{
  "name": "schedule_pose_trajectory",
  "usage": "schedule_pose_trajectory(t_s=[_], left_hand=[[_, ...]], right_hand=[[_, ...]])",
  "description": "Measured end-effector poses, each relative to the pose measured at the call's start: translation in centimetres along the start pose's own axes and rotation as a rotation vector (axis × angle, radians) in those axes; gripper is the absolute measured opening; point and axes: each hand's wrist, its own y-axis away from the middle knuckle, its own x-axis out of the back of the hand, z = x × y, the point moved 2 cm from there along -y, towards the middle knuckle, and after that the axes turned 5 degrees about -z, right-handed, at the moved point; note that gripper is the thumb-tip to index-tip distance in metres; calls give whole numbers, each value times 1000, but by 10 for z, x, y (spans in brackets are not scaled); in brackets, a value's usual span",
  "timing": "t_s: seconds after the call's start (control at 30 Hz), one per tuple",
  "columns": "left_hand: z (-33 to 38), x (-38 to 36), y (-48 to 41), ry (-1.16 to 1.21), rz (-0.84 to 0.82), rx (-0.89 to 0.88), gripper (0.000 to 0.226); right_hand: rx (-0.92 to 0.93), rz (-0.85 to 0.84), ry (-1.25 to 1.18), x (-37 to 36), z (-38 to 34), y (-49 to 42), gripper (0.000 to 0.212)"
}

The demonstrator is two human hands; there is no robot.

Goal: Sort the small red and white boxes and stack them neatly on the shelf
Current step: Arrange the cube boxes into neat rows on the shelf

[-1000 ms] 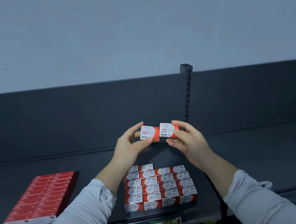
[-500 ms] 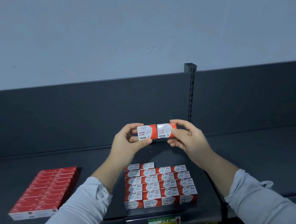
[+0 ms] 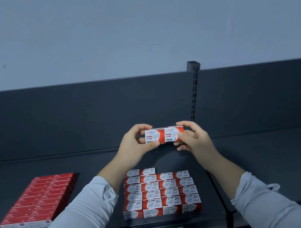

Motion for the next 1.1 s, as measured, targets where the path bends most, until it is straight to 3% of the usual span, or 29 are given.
schedule_pose_trajectory(t_s=[0.13, 0.43, 0.63, 0.87, 1.1], left_hand=[[-19, -14, -11, -141, -89, 99, 47], [-69, -53, -32, -385, -193, 172, 17], [-87, -61, -40, -690, -339, 188, 14], [-98, -58, -38, -769, -445, 198, 14], [-95, -59, -30, -784, -561, 173, 26]], right_hand=[[-15, -76, 147, 12, 18, 2, 38], [-121, -108, 383, 37, 77, -5, 20], [-222, -163, 446, 40, 99, -15, 21], [-356, -274, 560, 41, 125, -17, 34], [-447, -333, 634, 36, 128, -13, 31]])
